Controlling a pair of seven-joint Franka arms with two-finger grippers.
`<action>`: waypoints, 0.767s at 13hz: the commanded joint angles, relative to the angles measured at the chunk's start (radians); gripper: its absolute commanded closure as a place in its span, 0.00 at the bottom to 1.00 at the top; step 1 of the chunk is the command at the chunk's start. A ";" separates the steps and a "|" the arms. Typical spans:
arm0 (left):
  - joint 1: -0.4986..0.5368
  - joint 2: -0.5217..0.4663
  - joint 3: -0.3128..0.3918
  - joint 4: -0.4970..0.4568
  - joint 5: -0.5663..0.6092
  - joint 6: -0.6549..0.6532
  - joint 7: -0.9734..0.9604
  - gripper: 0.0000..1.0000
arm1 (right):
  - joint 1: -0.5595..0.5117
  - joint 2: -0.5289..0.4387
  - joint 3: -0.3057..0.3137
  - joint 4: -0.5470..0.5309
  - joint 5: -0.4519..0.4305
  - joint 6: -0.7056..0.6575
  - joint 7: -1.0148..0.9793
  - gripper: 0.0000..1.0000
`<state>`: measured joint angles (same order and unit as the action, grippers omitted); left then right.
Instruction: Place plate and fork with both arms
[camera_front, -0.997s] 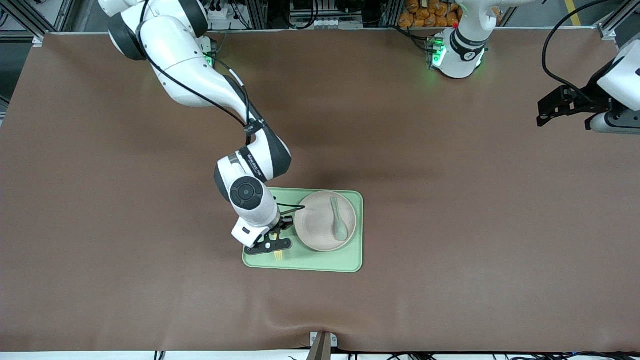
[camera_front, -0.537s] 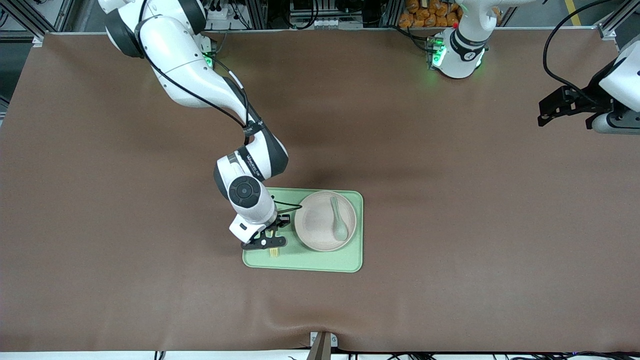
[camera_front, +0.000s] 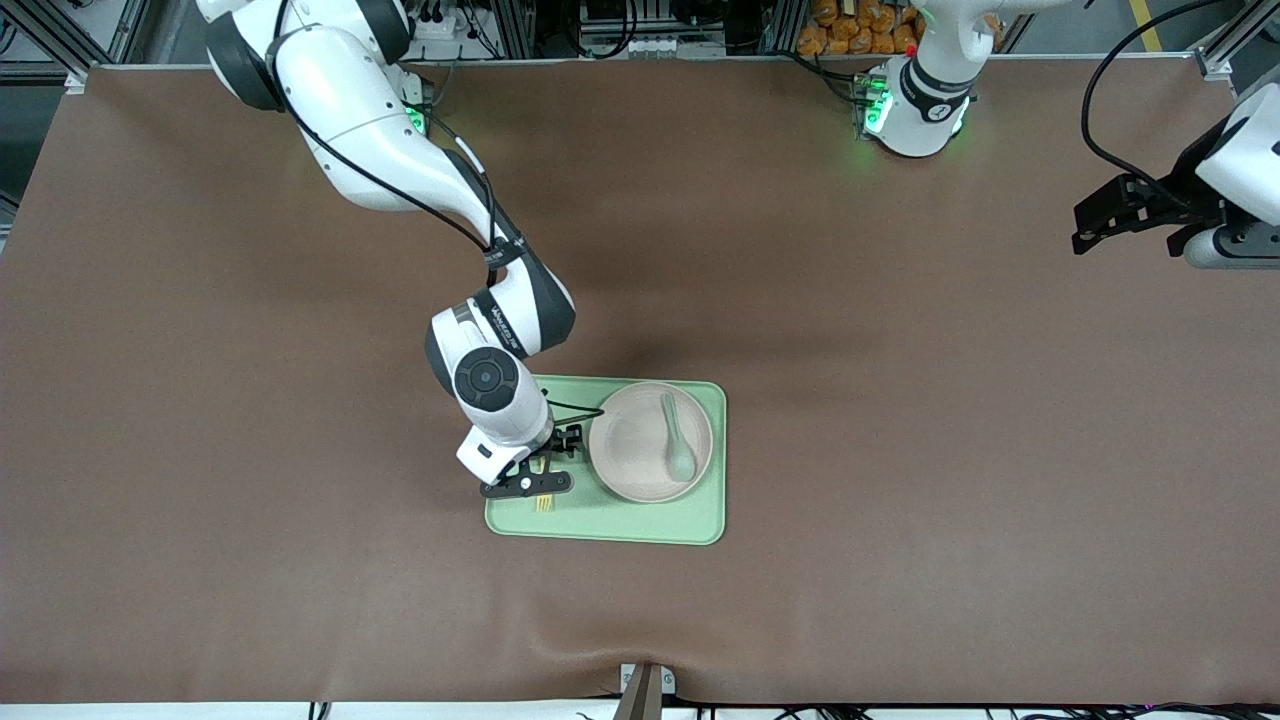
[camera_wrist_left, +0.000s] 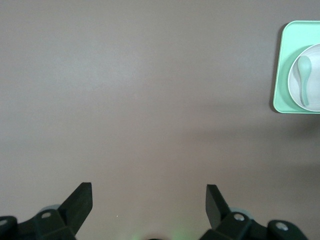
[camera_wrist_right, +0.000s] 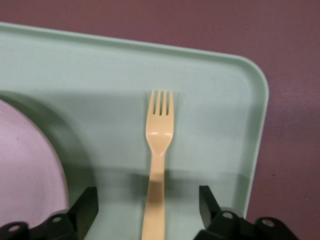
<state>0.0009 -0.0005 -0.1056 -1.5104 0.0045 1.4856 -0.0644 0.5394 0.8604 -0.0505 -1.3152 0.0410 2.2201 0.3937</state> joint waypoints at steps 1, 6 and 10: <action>-0.004 -0.006 -0.008 -0.002 0.020 0.002 -0.014 0.00 | -0.064 -0.076 0.015 0.026 0.016 -0.103 -0.007 0.00; 0.005 0.017 -0.008 -0.005 0.022 0.018 -0.015 0.00 | -0.218 -0.240 0.017 0.030 0.016 -0.232 -0.105 0.00; -0.001 0.016 -0.009 -0.005 0.022 0.016 -0.017 0.00 | -0.327 -0.342 0.015 0.030 0.014 -0.341 -0.162 0.00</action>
<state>0.0013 0.0219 -0.1081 -1.5146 0.0046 1.4973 -0.0645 0.2688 0.5735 -0.0541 -1.2546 0.0416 1.9160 0.2817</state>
